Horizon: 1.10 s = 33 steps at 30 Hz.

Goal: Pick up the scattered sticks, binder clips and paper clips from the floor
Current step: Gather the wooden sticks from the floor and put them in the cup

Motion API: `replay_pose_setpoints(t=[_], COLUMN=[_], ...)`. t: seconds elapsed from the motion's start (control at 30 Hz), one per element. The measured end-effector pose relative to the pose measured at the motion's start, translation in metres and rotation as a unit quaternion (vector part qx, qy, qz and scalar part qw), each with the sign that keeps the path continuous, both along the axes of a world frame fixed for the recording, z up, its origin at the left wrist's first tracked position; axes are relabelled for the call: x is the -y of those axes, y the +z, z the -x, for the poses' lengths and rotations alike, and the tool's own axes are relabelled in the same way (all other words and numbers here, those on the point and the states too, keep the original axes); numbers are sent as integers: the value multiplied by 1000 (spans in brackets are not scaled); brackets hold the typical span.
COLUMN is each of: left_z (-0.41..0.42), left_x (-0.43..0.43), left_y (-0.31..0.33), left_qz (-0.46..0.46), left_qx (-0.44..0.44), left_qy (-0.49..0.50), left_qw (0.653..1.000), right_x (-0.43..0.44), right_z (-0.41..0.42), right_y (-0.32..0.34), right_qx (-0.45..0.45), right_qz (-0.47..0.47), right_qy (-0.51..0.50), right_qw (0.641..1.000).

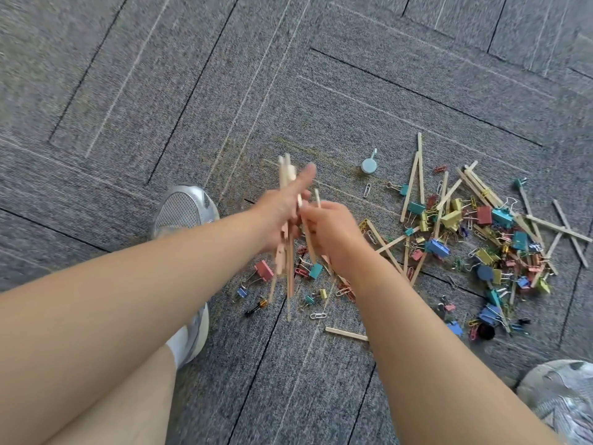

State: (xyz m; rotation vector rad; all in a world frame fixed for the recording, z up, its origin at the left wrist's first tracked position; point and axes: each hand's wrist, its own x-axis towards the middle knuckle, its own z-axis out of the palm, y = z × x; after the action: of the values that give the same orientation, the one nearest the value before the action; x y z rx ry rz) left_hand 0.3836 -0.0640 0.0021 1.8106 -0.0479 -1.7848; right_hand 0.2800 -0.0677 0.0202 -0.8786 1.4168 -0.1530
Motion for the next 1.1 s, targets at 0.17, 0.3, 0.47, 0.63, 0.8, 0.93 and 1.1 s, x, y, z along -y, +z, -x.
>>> replay_pose_setpoints(t=[0.17,0.3,0.47,0.63,0.8,0.93,1.1], left_z=[13,9,20,15,10,13,22], left_x=[3,-1,-11,-14,-12,-11,-13], left_y=[-7,-4,6,1,2,-2,-6], left_qz=[9,16,-14,-30,-26,-53,-46], left_qx=[54,11,-109,-93,-96,-75,-72], left_qy=[-17,-54,-168,-240,-164,-152,-104], left_qw=[998,998,980,966,981,984,991], right_x=[0,4,-3,-7,-14,-15,-14], right_z=[-4,16,23,51,92,101,100], right_y=[-1,3,8,-22,-41,-56,-57], right_qx=[-79,-142,-24,-137,-451,-406,-347], right_qz=[71,95,10,45,43,22,61], right_qy=[-75,-91,-164,-125,-71,-19,48], right_qw=[992,981,986,982,889,913,935])
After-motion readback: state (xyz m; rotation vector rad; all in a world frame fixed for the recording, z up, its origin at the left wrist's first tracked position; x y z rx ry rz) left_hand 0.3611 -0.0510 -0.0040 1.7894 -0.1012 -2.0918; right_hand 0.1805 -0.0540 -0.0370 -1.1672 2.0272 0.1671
